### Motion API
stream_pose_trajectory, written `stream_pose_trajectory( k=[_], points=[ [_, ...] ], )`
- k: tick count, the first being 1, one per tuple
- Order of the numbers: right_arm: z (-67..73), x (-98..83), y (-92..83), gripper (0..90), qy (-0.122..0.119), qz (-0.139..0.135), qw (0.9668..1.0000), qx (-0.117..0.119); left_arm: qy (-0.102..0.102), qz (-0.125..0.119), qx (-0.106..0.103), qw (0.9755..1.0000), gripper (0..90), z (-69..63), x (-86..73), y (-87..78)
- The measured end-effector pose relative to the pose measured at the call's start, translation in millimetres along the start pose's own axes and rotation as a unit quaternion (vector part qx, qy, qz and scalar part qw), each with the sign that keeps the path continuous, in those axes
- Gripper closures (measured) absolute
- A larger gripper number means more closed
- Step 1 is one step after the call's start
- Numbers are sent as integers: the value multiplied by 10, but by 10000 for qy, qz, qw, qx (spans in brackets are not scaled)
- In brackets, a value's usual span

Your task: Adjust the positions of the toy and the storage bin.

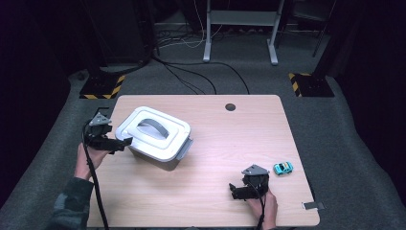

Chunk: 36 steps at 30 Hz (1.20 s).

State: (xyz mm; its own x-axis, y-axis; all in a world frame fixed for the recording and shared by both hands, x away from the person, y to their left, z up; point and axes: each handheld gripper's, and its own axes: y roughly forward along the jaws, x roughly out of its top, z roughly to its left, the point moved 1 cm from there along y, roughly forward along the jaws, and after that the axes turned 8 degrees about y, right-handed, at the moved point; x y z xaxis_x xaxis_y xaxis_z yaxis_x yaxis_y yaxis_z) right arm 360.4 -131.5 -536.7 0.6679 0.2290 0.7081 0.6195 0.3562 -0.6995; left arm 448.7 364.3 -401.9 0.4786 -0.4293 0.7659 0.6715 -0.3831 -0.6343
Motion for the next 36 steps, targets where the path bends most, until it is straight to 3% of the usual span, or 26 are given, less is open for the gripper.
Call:
stream_pose_trajectory(
  k=[8, 15, 19, 36],
  points=[
    [0, 0, 0, 0, 0, 0, 10000, 0, -125, 132, -87, 9998, 0, 121, 25, 155],
    [0, 0, 0, 0, 0, 0, 10000, -1, -141, 173, -231, 9995, 0, 146, 16, 243],
    [0, 0, 0, 0, -1, 0, 10000, 0, -181, 171, -412, 9988, 5, 131, 20, 259],
    [0, 0, 0, 0, -1, -1, 10000, 1, -216, 95, -285, 9993, 0, -71, 49, 289]
  ],
)
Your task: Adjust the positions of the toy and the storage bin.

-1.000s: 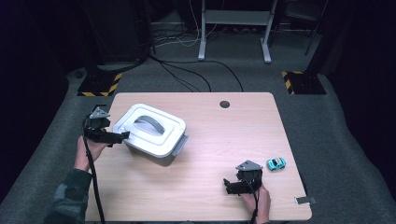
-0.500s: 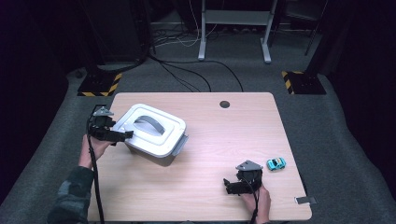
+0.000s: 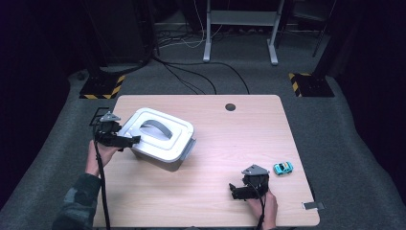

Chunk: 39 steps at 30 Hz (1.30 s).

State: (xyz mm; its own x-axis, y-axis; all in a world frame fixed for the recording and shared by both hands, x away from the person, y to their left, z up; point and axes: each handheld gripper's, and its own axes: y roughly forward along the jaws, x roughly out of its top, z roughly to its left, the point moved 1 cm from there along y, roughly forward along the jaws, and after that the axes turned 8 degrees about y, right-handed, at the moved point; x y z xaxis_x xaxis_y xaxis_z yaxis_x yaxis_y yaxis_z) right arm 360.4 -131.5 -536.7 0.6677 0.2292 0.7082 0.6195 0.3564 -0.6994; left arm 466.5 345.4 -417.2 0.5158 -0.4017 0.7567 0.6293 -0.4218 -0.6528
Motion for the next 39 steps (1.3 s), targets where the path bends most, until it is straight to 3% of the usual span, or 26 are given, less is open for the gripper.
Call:
stream_pose_trajectory(
  k=[21, 39],
  points=[
    [2, -2, -2, 0, 2, -8, 10000, -10, 184, 24, -128, 9997, 0, -260, 92, 78],
    [-13, -56, -61, 1, -101, 23, 9999, 73, 174, 37, -231, 9996, 0, -430, 190, 187]
  ],
)
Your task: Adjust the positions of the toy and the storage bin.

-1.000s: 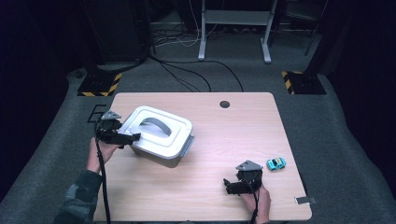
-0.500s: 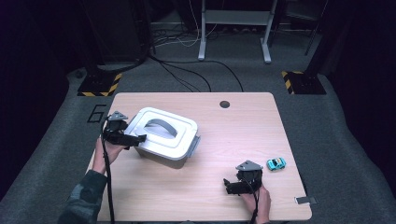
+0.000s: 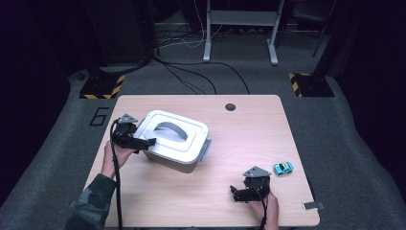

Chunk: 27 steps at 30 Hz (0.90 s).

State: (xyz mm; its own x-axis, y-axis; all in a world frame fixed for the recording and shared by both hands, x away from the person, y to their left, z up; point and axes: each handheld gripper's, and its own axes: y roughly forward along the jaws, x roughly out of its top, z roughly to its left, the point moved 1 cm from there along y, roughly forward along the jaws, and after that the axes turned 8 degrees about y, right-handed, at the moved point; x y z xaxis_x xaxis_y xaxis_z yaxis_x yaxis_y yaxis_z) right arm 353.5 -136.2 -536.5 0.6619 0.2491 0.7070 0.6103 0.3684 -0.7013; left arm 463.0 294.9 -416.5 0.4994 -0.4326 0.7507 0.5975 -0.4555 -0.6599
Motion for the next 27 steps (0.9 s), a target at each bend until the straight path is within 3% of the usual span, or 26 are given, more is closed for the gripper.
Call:
stream_pose_trajectory(
  k=[8, 27],
  points=[
    [-17, -40, -42, 0, -44, -11, 10000, 29, 76, 18, -40, 10000, 0, -83, 63, 58],
    [-58, -76, -86, 3, -124, 29, 9998, 130, 495, -14, -523, 9974, 1, -183, 201, 221]
  ],
)
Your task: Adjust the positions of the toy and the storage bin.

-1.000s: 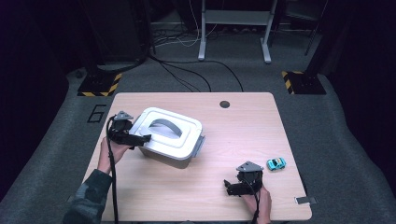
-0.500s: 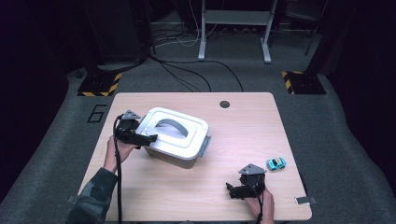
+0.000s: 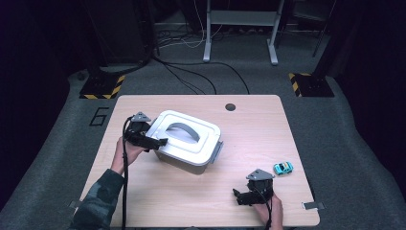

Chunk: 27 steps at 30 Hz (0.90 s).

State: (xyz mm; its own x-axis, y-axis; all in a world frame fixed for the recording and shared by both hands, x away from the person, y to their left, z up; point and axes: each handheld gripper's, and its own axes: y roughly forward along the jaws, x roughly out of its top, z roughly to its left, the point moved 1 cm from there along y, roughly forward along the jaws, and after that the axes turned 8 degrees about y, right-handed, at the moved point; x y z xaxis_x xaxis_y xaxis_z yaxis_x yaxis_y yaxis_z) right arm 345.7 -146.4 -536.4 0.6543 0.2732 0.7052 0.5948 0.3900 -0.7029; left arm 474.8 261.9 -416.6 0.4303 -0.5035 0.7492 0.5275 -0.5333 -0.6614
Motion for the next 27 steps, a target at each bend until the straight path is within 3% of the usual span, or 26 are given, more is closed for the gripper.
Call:
stream_pose_trajectory(
  k=[27],
  points=[
    [-55, -49, -55, 5, -23, -8, 10000, 58, 326, -55, -446, 9985, 3, -367, 295, 322]
  ],
)
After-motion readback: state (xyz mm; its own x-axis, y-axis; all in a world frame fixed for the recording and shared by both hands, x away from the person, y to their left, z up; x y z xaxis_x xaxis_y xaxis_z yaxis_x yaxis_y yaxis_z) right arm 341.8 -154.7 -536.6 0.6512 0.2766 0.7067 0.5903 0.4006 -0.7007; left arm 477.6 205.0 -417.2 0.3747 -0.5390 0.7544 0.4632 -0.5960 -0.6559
